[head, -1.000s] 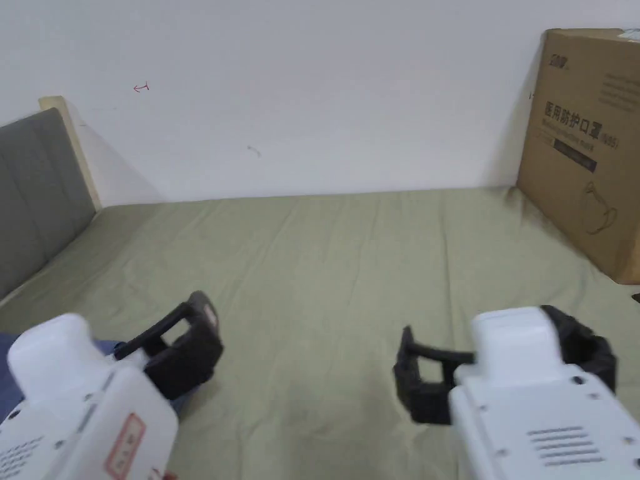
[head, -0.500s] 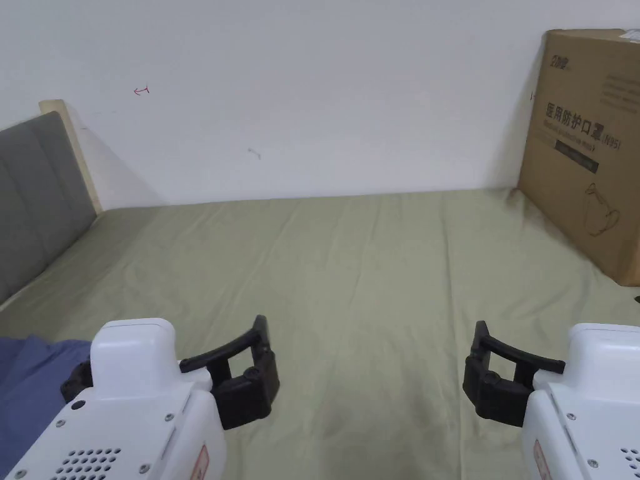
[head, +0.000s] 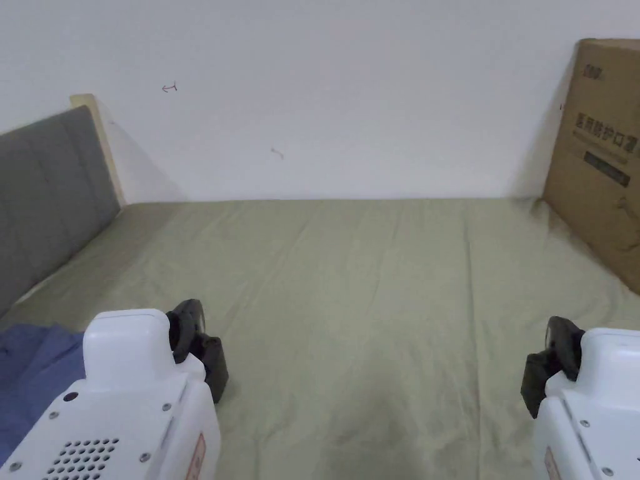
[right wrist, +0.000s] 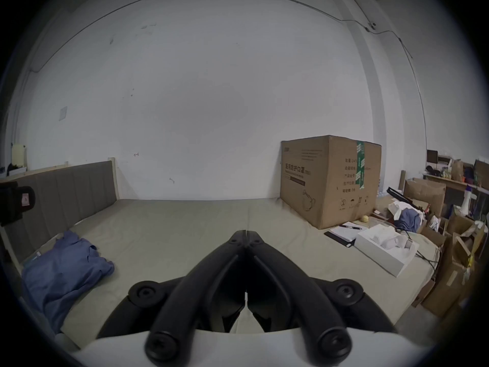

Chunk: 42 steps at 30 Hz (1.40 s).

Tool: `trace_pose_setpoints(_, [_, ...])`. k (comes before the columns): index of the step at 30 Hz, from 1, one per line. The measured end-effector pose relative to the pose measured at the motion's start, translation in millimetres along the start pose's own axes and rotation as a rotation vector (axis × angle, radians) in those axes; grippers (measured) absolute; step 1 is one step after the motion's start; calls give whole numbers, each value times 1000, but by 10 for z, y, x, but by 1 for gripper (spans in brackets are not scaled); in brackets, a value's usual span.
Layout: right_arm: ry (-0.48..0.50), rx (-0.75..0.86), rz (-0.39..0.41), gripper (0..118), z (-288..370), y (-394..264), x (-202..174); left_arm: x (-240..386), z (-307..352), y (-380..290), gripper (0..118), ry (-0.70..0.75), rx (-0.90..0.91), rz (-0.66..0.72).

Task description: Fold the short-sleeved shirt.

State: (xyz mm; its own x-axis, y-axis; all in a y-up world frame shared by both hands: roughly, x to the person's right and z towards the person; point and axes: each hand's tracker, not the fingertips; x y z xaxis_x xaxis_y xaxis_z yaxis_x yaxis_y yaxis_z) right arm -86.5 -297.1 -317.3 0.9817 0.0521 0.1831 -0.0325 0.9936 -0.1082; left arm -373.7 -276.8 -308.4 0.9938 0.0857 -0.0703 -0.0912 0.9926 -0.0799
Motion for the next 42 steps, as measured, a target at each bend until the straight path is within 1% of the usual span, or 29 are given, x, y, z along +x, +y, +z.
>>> trace_pose_setpoints(2, [35,8,30,0,-25,50,-122,-109,19,26,0,38,5,5])
trace_pose_setpoints(5, [141,16,21,0,-47,160,-390,-367,124,69,0,139,5,-15])
trace_pose_setpoints(8, [260,20,57,0,-45,245,-796,-687,324,97,0,270,8,-24])
trace_pose_setpoints(9, [297,25,64,0,-29,249,-965,-821,395,104,0,291,-7,-21])
trace_pose_setpoints(10, [349,21,62,0,-13,250,-1084,-912,448,106,0,327,-16,-24])
trace_pose_setpoints(11, [421,5,55,0,10,251,-1253,-1016,509,99,0,363,-22,-31])
trace_pose_setpoints(14, [545,-22,45,0,96,189,-1668,-1271,649,55,0,438,-62,-50])
trace_pose_setpoints(18, [683,-85,84,0,219,48,-2107,-1515,726,-70,0,476,-109,-14])
trace_pose_setpoints(22, [716,-105,159,0,282,-71,-2283,-1652,581,-205,0,494,-161,-4])
trace_pose_setpoints(24, [712,-113,180,0,178,-166,-2251,-1714,414,-289,0,468,-207,-4])
trace_pose_setpoints(26, [705,-141,187,0,106,-211,-2249,-1755,189,-391,0,437,-260,7])
trace_pose_setpoints(29, [690,-206,175,0,-81,-341,-2179,-1866,-289,-600,0,370,-355,36])
trace_pose_setpoints(31, [683,-241,171,0,-165,-411,-2147,-2010,-671,-783,0,297,-463,101])
trace_pose_setpoints(32, [678,-255,174,0,-209,-441,-2127,-2092,-860,-894,0,281,-512,140])
trace_pose_setpoints(34, [667,-274,183,0,-269,-494,-2096,-2223,-1177,-1114,0,304,-579,160])
trace_pose_setpoints(35, [662,-284,191,0,-292,-521,-2090,-2273,-1301,-1216,8,345,-605,126])
trace_pose_setpoints(36, [654,-294,198,0,-329,-550,-2072,-2323,-1411,-1303,34,374,-632,106])
trace_pose_setpoints(37, [650,-301,202,0,-355,-568,-2060,-2367,-1466,-1338,79,363,-644,112])
trace_pose_setpoints(38, [647,-311,205,0,-392,-596,-2047,-2379,-1517,-1371,99,345,-682,136])
trace_pose_setpoints(39, [642,-326,207,0,-398,-620,-2066,-2427,-1583,-1425,102,330,-709,156])
trace_pose_setpoints(42, [636,-378,195,0,-503,-710,-2063,-2544,-1672,-1472,102,346,-700,219])
